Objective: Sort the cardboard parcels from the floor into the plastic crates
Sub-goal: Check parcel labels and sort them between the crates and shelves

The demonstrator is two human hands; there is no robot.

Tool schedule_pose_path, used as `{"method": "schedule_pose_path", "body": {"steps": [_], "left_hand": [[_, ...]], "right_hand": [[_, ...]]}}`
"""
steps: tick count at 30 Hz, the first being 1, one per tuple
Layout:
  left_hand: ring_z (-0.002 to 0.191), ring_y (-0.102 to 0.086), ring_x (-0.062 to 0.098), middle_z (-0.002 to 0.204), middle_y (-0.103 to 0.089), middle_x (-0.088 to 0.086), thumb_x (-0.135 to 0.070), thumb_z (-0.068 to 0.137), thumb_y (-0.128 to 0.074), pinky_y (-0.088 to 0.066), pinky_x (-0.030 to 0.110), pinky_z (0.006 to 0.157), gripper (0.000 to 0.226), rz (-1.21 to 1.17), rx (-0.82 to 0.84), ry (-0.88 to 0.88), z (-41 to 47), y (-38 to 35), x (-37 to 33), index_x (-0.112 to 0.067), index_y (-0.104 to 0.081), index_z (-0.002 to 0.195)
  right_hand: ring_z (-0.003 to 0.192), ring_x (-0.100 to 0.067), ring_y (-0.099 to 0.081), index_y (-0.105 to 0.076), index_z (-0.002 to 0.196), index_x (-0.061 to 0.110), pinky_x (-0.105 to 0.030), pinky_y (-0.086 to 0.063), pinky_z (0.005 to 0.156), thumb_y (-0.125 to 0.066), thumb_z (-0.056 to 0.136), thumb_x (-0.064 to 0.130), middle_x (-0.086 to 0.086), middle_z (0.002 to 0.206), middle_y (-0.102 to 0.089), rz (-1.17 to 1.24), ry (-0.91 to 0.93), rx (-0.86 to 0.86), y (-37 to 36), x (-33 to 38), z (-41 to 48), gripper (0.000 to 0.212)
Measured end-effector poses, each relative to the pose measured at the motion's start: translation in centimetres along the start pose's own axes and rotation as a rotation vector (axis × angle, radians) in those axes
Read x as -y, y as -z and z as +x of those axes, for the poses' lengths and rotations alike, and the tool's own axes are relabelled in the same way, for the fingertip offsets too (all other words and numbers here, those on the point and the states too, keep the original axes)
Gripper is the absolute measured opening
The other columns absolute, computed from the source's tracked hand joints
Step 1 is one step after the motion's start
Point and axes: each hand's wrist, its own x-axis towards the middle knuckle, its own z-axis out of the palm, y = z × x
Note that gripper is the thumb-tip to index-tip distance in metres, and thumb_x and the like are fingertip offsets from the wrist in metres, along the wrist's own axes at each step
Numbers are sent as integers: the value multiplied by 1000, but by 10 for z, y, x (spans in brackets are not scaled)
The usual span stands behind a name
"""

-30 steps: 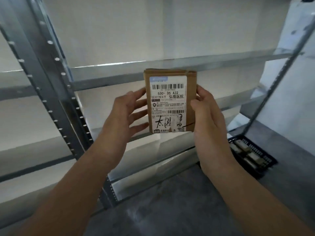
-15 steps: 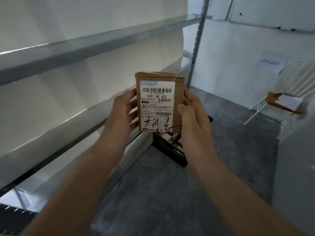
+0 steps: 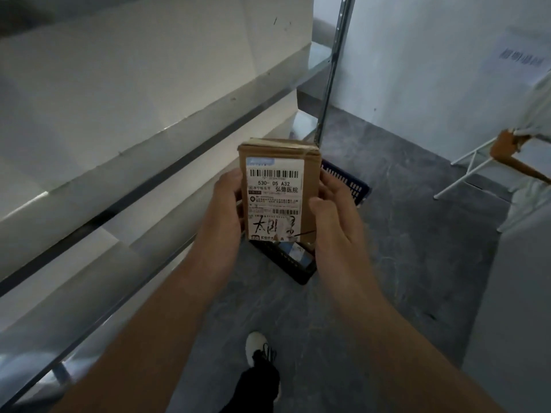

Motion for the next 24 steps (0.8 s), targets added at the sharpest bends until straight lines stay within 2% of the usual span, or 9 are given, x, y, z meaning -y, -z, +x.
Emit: {"method": "schedule_pose_path", "body": {"steps": [2,6,8,11,16,20,22,24], "left_hand": [[96,-74,10,98,-78,-10,-49,107,-24,-58,42,88,48,21,-4,30,51,-16,15,-38,-71,102],[81,-74,2,84,-78,-15,-46,109,-22,-53,36,81,67,22,-26,110,149,-45,44,-52,-76,70],[79,-74,1,82,-78,-16,-44,110,-18,-53,35,81,73,37,0,136,190,-59,59,-55,-75,66],[83,-74,0,85,-78,-18,-42,110,-17,-54,31,77,72,61,-29,189,243,-77,93,-53,-76,70],[87,-72,1,92,-77,-12,-41,109,-23,-58,34,77,53,101,-234,265,315,-116,167,-30,-73,98],[85,-72,4,90,-77,-9,-44,108,-25,-58,42,83,57,34,-417,350,363,-161,226,-38,-77,87],[84,-72,4,89,-77,-9,-43,107,-27,-56,39,80,52,-9,-504,395,380,-178,252,-34,-77,93],[86,-71,5,92,-77,-7,-43,106,-28,-55,36,78,49,-30,-541,417,390,-186,275,-25,-74,105]], "right_hand": [[117,6,-70,-56,142,48,-30,-63,98,-42,115,20,37,115,-73,5,-21,-17,5,-22,48,40],[115,6,-71,-53,150,40,-25,-64,94,-41,115,16,37,112,-74,27,-74,-7,10,-70,147,44],[114,3,-72,-53,151,36,-25,-64,93,-41,115,15,33,113,-75,35,-121,-27,14,-98,190,44],[114,1,-73,-53,153,34,-27,-64,93,-43,114,14,30,116,-75,37,-186,-5,25,-141,244,44],[119,2,-70,-49,157,34,-23,-61,95,-44,114,16,26,126,-73,12,-264,131,57,-215,322,46],[125,-2,-68,-46,159,36,-27,-61,100,-45,114,17,14,137,-70,2,-351,279,92,-275,386,48],[125,-2,-68,-47,158,38,-25,-61,99,-46,114,16,15,139,-69,-20,-419,345,106,-300,410,49],[122,3,-68,-48,157,38,-19,-59,94,-47,113,17,22,133,-70,-49,-449,389,116,-317,426,49]]}}
